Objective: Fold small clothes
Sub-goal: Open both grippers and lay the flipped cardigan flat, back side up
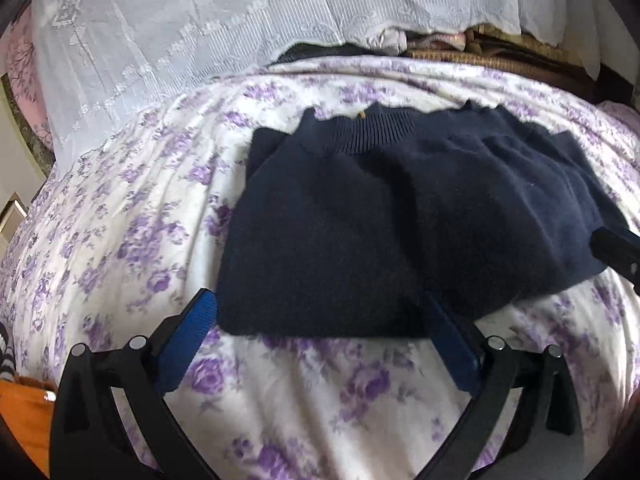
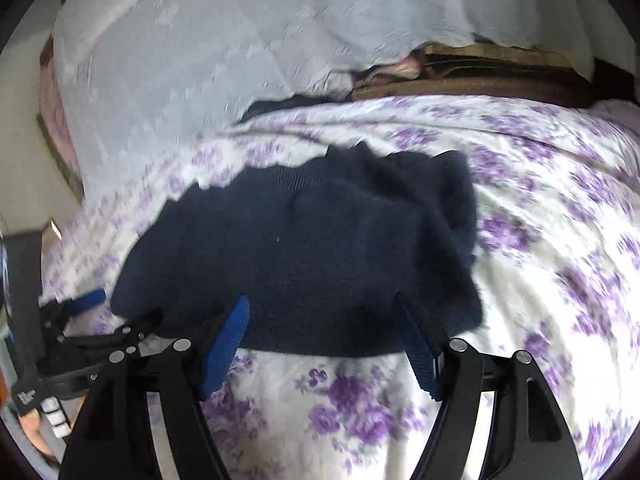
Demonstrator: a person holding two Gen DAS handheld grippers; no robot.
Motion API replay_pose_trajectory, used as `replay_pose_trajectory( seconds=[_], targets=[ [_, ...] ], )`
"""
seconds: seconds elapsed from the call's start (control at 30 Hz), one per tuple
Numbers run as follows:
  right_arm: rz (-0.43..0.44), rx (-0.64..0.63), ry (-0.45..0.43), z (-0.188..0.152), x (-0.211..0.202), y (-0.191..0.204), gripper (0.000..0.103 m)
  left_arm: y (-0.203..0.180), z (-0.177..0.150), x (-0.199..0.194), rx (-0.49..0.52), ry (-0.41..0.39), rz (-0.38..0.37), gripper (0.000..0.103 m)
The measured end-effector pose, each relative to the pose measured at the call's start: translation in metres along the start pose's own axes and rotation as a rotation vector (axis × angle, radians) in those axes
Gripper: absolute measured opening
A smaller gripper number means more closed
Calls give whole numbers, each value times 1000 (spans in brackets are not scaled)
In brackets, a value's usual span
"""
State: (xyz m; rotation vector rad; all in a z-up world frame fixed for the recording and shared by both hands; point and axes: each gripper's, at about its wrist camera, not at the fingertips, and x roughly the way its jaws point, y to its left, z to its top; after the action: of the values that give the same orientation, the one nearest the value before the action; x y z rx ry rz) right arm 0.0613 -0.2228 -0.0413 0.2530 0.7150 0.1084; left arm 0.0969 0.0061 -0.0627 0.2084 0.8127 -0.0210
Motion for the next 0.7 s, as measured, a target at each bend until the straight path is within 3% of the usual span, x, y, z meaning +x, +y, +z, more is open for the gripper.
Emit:
replay_pose_trajectory(
  seconds=[0.17,0.3,0.63,0.7],
  targets=[
    [7,-4,-24,-4,-10,0,75,2,-2,-8,-9,-23,13,99],
    [-16,3,100,-9,16,-5,79,4,-3,2,-18,13,7,99],
    [32,24,-45,-5,-13,-5,79,0,-3,-6,1,-41,18,99],
    [19,7,-35,-4,-10,-2,79,-2,-4,-5,6,-33,18,99]
  ],
)
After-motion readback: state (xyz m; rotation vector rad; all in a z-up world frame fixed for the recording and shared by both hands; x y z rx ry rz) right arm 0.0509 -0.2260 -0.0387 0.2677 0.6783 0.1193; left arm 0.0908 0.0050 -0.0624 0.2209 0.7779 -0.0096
